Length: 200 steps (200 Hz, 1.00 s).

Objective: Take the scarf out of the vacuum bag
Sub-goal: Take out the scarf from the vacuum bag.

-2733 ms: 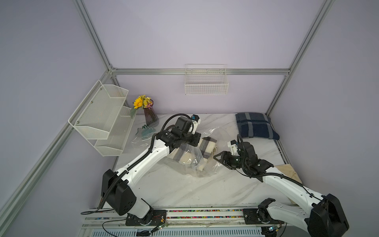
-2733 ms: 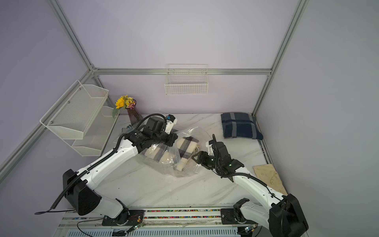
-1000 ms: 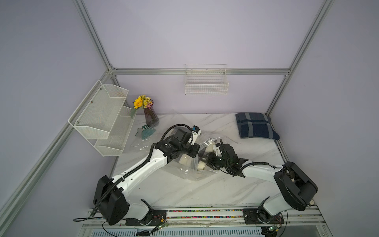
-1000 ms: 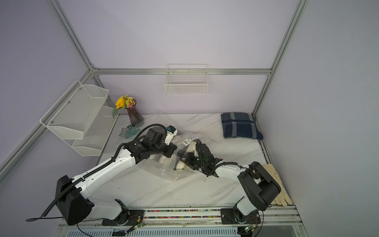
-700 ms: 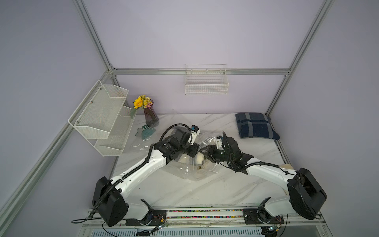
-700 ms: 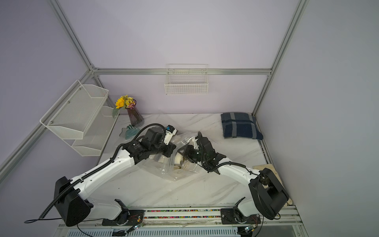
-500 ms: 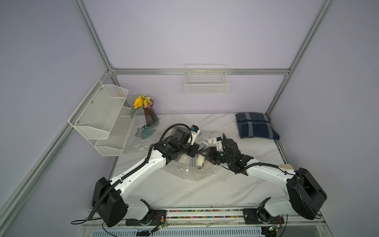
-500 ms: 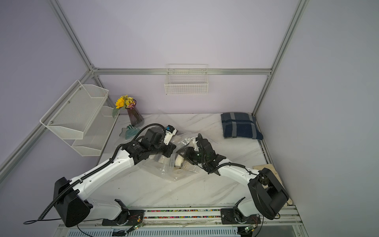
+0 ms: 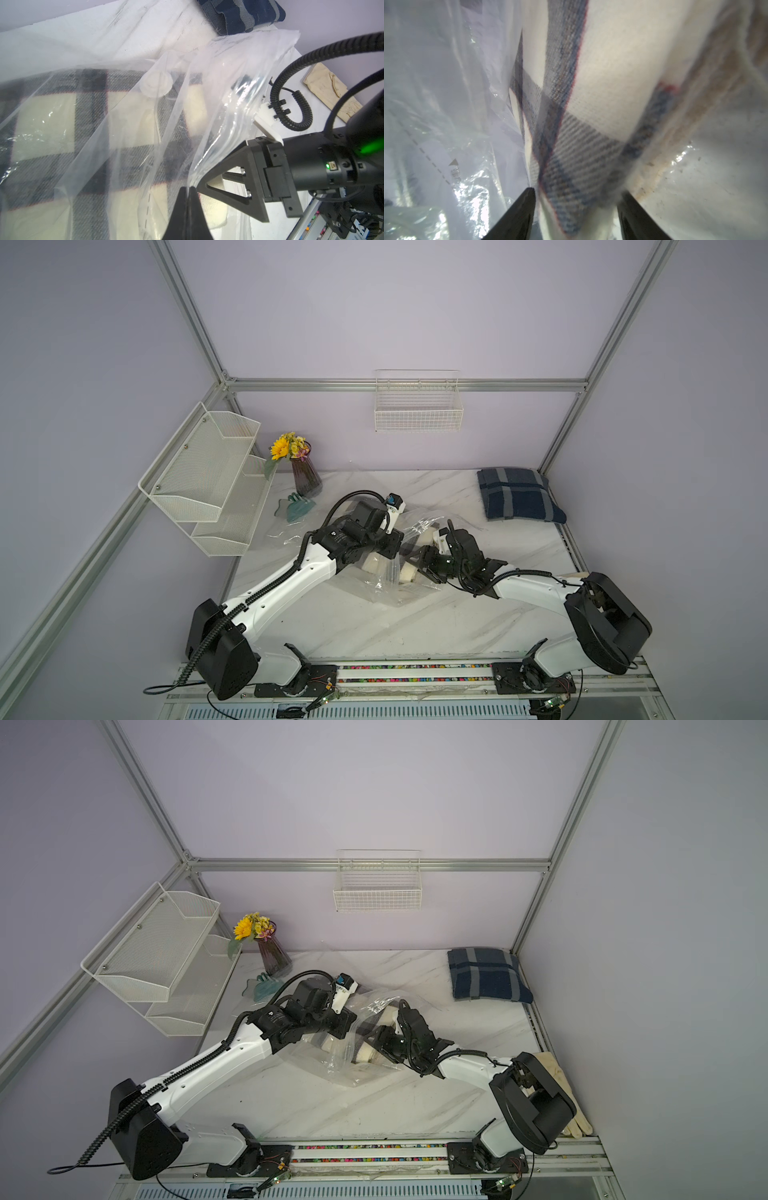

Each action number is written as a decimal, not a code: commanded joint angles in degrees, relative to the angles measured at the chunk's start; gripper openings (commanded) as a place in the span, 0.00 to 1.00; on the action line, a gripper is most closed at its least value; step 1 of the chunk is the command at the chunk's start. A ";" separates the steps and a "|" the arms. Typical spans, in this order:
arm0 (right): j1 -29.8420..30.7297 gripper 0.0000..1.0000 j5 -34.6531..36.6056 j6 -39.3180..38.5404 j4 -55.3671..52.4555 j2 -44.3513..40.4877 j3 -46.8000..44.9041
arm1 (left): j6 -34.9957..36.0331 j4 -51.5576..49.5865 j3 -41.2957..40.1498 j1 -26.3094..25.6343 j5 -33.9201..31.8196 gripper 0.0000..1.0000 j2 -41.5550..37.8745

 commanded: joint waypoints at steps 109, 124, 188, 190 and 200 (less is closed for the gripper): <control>0.29 0.08 -0.84 -2.99 -3.79 -1.38 9.45 | 0.29 -0.02 1.92 -0.19 -1.78 0.00 -1.62; 0.29 0.08 -1.03 -3.12 -4.33 -1.79 10.32 | 0.36 -0.54 2.67 -0.19 -2.53 0.00 -1.27; -0.04 0.05 -1.06 -7.65 -11.84 -3.52 15.42 | -1.47 -2.80 7.00 0.24 -8.43 0.00 1.63; -0.14 0.05 -1.15 -7.76 -12.01 -3.56 15.53 | -1.55 -2.76 7.07 0.31 -8.52 0.00 1.70; -0.46 0.05 -1.53 -8.53 -13.04 -3.96 15.99 | -1.90 -2.68 7.38 0.74 -8.46 0.00 2.01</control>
